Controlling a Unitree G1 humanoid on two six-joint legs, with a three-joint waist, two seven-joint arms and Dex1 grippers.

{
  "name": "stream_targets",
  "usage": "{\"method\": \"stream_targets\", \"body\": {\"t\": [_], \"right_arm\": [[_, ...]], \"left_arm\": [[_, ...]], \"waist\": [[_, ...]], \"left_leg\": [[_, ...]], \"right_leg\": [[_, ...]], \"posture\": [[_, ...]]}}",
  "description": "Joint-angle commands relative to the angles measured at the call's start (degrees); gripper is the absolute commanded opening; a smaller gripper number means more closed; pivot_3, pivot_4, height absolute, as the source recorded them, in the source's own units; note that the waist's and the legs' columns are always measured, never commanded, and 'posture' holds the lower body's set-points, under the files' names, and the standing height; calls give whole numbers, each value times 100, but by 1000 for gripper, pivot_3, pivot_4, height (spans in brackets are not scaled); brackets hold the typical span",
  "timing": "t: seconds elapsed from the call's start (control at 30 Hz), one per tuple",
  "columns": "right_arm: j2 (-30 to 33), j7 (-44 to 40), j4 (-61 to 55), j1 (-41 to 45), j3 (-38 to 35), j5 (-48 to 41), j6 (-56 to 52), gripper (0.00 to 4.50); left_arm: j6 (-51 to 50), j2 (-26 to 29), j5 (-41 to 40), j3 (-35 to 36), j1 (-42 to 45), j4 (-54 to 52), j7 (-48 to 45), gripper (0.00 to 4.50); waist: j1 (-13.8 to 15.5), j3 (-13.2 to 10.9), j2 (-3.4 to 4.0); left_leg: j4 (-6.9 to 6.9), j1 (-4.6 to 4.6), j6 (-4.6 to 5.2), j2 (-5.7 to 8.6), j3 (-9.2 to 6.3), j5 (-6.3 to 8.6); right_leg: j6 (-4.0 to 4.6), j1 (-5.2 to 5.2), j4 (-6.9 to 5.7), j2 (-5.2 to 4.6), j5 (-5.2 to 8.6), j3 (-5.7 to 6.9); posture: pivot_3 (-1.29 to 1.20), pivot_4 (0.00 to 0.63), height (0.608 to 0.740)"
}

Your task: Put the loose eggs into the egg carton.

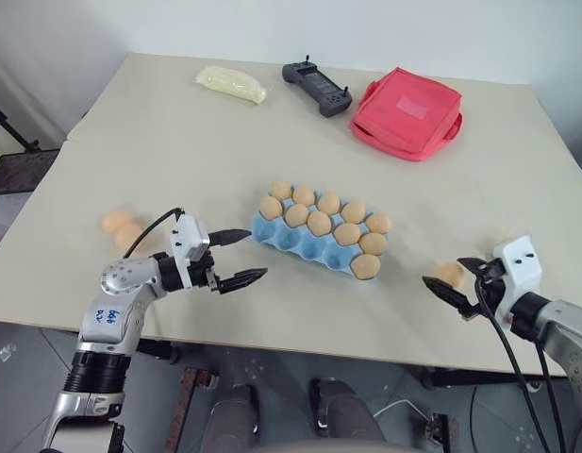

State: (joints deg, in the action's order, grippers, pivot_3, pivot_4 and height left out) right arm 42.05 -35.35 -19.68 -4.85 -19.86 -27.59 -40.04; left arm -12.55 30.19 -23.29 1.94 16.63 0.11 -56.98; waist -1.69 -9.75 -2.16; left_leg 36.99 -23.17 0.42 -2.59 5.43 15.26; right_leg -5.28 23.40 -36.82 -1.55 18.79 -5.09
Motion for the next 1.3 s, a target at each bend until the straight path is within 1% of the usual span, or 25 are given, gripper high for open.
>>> {"method": "stream_targets", "body": {"t": [0.03,0.1,0.2,0.3,0.37,0.4,0.47,0.5,0.53,0.67,0.8,0.9,1.0,1.1,1.2,1.3], "right_arm": [[82,-44,103,129,33,103,104,4500],[92,-99,168,172,101,129,101,4500],[41,-29,261,252,121,212,165,3924],[51,-69,213,295,115,189,116,2927],[60,-80,164,309,106,168,84,2182],[82,-86,116,325,102,150,50,1893],[149,-94,-131,469,75,34,-81,1531],[165,-85,-227,567,70,-27,-159,1445],[165,-51,-330,716,63,-103,-261,1368],[155,35,-619,1530,264,-410,-779,1295],[-5,129,-775,2492,802,-680,-1357,1295],[-275,141,-803,2942,1310,-703,-1392,1295],[-534,-27,-717,3166,1867,-652,-1279,1295],[-688,-132,-487,3258,2262,-491,-1110,1295],[-681,-324,-272,3253,2574,-315,-898,1295],[-718,-446,-93,3270,2709,-186,-706,1295]], "left_arm": [[-44,82,-135,162,-101,-363,53,4457],[-67,84,-139,179,-141,-401,65,4457],[-75,82,-127,193,-156,-410,104,4500],[-71,78,-124,196,-154,-406,134,4500],[-75,78,-128,196,-147,-403,141,4500],[-73,77,-127,195,-141,-397,146,4500],[-66,72,-124,195,-122,-377,154,4500],[-63,73,-124,195,-112,-364,154,4500],[-64,73,-125,195,-106,-359,155,4500],[-59,71,-120,186,-74,-319,146,4500],[-43,61,-109,184,-30,-277,150,4500],[-29,50,-98,187,-24,-279,175,4500],[-28,33,-102,187,-49,-331,215,4500],[-33,24,-110,204,-90,-400,265,4500],[-39,38,-121,264,-160,-476,327,4500],[-54,61,-132,327,-243,-556,363,4500]], "waist": [[-6,0,0],[-13,0,1],[-16,0,1],[-12,0,1],[-10,0,1],[-11,0,1],[-17,-1,2],[-25,-2,4],[-36,-3,6],[-73,-4,7],[-97,-4,7],[-119,-4,7],[-133,-4,7],[-133,-4,7],[-135,-5,7],[-141,-5,8]], "left_leg": [[0,0,0,0,0,0],[2,1,0,0,0,0],[1,4,0,-2,1,0],[1,4,1,-2,1,0],[1,3,0,-1,1,0],[1,2,0,-1,1,0],[1,2,0,-1,1,0],[1,2,0,-1,2,0],[2,2,0,-1,2,0],[3,7,1,-3,1,-1],[0,4,1,-4,0,-1],[-6,-2,-1,-4,-2,1],[-12,-5,-5,-6,-4,3],[-13,-9,-7,-6,-3,4],[-10,-10,-7,-4,-2,4],[-7,-10,-6,-5,0,4]], "right_leg": [[0,0,0,0,0,0],[0,-1,-3,1,0,-1],[0,0,-6,3,0,-1],[0,0,-6,4,0,-1],[-1,0,-5,3,0,-1],[0,0,-4,3,0,-1],[-1,0,-4,3,0,-1],[-1,1,-5,3,-1,-1],[-1,1,-7,3,-1,-2],[-1,1,-15,5,-1,-2],[0,5,-11,3,0,-1],[1,11,-5,0,0,1],[3,14,-1,0,1,6],[3,17,0,-3,2,13],[3,16,2,-11,2,22],[3,16,-1,-11,2,22]], "posture": [[0,150,740],[0,150,740],[0,150,740],[0,150,740],[0,150,740],[0,150,740],[0,150,740],[0,150,740],[0,150,740],[0,150,740],[0,150,740],[0,150,740],[0,150,740],[0,150,740],[0,150,740],[0,150,740]]}}
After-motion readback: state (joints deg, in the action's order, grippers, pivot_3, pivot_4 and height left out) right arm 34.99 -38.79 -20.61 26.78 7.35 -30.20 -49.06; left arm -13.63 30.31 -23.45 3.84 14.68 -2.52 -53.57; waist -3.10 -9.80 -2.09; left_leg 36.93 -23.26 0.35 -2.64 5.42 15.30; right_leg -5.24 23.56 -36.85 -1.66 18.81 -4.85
